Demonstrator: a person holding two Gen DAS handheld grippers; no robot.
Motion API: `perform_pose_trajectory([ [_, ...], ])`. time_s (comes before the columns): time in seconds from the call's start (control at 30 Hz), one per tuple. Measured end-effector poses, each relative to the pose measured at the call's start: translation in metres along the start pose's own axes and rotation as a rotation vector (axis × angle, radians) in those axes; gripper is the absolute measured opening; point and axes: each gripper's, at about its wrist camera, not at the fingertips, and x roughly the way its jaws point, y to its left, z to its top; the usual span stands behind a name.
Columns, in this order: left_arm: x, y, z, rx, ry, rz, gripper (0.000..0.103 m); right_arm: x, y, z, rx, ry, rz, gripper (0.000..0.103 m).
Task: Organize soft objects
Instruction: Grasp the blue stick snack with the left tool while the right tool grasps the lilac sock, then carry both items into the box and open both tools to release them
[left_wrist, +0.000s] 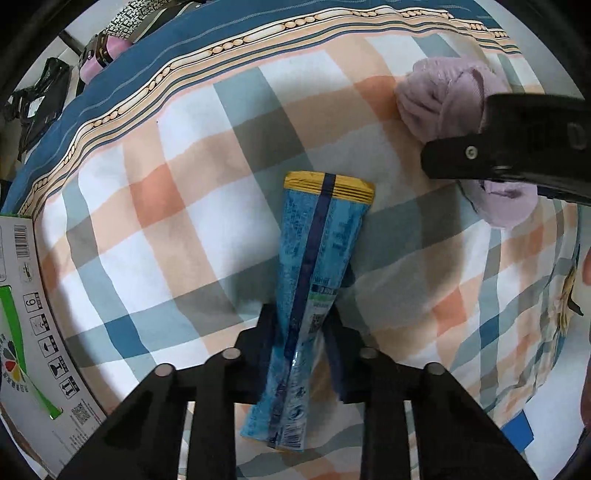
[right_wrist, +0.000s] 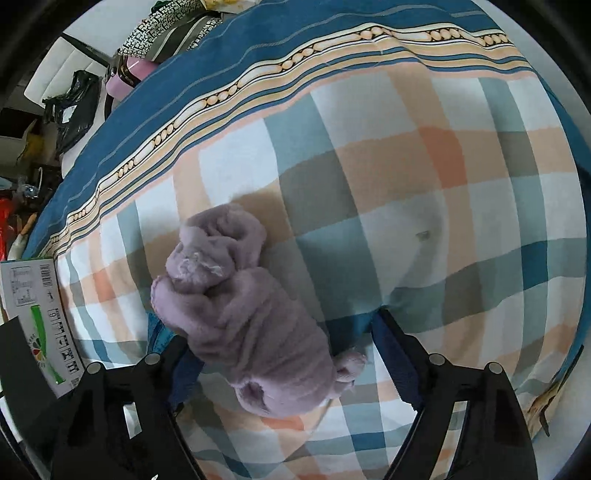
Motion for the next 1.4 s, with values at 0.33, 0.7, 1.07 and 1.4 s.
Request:
perform_pose_trajectory([
  [0.33,-0.015,0.015,0.002,-0.022,-0.001,-0.027,0.017,-0.004,0.007,-0.006,-0.012,-0.018,-0.057,0.051],
  [0.7,-0.046,0.025,-0.011,-0.039,-0.046,-0.054,0.016,-0.029,-0.001,-0.025,0.014,-0.048,-0.043,0.046],
  [1.07,-0.122,0.055,-0.036,-0.050,-0.157,-0.111,0.015,-0.082,0.011,-0.072,0.017,-0.128,0.020,0.046],
  [1.4,-0.196,0.112,-0.097,-0.102,-0.286,-0.142,0.015,-0.146,0.071,-0.146,-0.060,-0.209,0.082,0.046],
])
